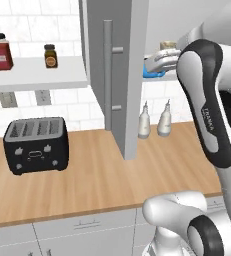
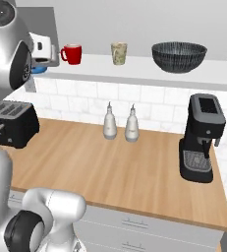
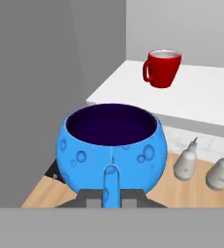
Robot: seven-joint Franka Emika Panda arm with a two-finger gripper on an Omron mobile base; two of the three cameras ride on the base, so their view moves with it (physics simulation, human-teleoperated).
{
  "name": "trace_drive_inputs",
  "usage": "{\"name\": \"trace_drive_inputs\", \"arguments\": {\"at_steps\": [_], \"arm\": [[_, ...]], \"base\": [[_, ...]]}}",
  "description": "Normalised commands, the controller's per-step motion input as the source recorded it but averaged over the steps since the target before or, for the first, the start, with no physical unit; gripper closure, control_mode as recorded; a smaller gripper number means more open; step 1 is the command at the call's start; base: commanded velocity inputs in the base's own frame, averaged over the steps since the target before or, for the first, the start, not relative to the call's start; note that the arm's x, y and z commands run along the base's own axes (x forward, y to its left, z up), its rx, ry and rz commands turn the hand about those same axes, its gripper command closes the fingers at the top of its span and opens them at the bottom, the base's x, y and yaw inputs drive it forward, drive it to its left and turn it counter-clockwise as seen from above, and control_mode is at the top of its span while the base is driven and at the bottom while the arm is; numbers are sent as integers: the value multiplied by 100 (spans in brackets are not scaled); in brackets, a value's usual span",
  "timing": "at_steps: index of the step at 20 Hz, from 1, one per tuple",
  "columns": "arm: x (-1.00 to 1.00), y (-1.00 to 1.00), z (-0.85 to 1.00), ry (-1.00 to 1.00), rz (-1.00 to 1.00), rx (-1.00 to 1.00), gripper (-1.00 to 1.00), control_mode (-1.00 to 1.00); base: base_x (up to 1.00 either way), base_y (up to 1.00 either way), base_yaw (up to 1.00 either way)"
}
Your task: Gather all objects into one cabinet and sort the glasses and bowls to opposite sides.
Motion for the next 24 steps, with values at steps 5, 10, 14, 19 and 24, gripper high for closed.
{"name": "trace_drive_inputs", "arguments": {"at_steps": [5, 10, 14, 19, 24], "arm": [[94, 3, -11, 7, 1, 0, 100, -100], [81, 1, -38, 10, 5, -3, 100, -100], [49, 3, -8, 2, 8, -3, 100, -100], [56, 19, -3, 1, 2, -1, 100, -100], [44, 30, -22, 0, 0, 0, 100, -100]], "base": [[0, 0, 0], [0, 0, 0], [0, 0, 0], [0, 0, 0], [0, 0, 0]]}}
